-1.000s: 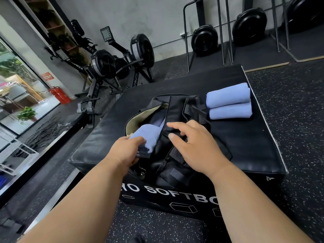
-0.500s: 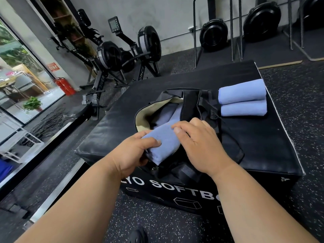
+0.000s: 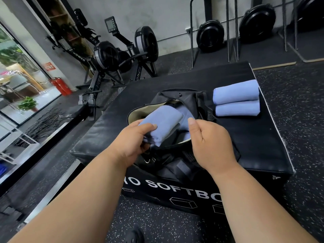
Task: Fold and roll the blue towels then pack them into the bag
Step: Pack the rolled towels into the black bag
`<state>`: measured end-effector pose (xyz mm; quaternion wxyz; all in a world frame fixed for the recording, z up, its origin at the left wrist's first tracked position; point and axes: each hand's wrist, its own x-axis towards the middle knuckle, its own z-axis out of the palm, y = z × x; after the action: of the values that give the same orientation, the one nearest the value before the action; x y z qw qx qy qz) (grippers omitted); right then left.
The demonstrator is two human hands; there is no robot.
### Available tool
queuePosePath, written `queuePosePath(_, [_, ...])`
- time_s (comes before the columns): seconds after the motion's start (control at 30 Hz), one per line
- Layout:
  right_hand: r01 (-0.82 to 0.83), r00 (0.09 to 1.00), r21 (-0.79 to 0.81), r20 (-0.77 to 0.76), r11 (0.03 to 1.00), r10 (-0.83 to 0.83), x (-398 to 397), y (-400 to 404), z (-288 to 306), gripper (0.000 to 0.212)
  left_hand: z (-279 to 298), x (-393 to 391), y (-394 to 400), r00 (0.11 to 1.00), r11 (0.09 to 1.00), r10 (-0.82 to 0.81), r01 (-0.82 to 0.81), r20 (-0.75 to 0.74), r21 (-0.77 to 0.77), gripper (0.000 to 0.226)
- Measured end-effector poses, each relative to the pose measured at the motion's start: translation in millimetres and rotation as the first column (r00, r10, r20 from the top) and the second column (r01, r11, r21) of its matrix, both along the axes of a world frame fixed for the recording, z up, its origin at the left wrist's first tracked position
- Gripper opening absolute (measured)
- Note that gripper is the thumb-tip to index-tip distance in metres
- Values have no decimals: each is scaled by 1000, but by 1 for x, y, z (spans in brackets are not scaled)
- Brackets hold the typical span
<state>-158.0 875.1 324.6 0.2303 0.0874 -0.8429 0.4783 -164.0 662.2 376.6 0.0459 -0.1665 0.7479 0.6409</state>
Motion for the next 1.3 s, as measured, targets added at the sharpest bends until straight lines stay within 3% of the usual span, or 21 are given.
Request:
queuePosePath(0.13, [-10,998,-40,-68,999,7,0,3,-2,52,4,-24,10,999,980,46,-51,29,192,37])
queuePosePath(0.2, [-29,996,-60,-88,998,23,0,5,-3,49,2,-37,14,996,972,70,-81,59,222,20])
queuePosePath(0.27, [-68,994,-77,-86,995,62,-1,8,-3,48,-1,-46,20,991,973,87,-107,105,204,10])
queuePosePath(0.37, [-100,994,-64,-44,993,98,-4,11,-7,45,-4,-54,28,983,978,120,-141,139,153,13])
queuePosePath(0.5, [-214,955,-13,207,977,212,-9,14,-10,34,-16,-62,33,972,985,172,-171,163,-23,13])
queuePosePath(0.57, [-273,916,53,320,961,242,-9,16,-8,49,-22,-62,32,964,974,222,-213,146,-74,15])
queuePosePath(0.7, [-301,905,89,341,949,255,-4,21,-1,71,-27,-53,31,958,975,195,-166,209,-149,16])
queuePosePath(0.83, [-327,880,45,377,944,287,0,20,4,78,-21,-36,35,946,990,122,-95,299,-102,22])
queuePosePath(1.13, [-325,900,-168,247,931,359,5,10,0,87,-11,-37,36,934,1000,20,-16,357,-13,19])
queuePosePath(1.3, [-342,889,-173,258,924,378,7,15,0,84,-25,-48,23,951,989,126,-144,283,41,7])
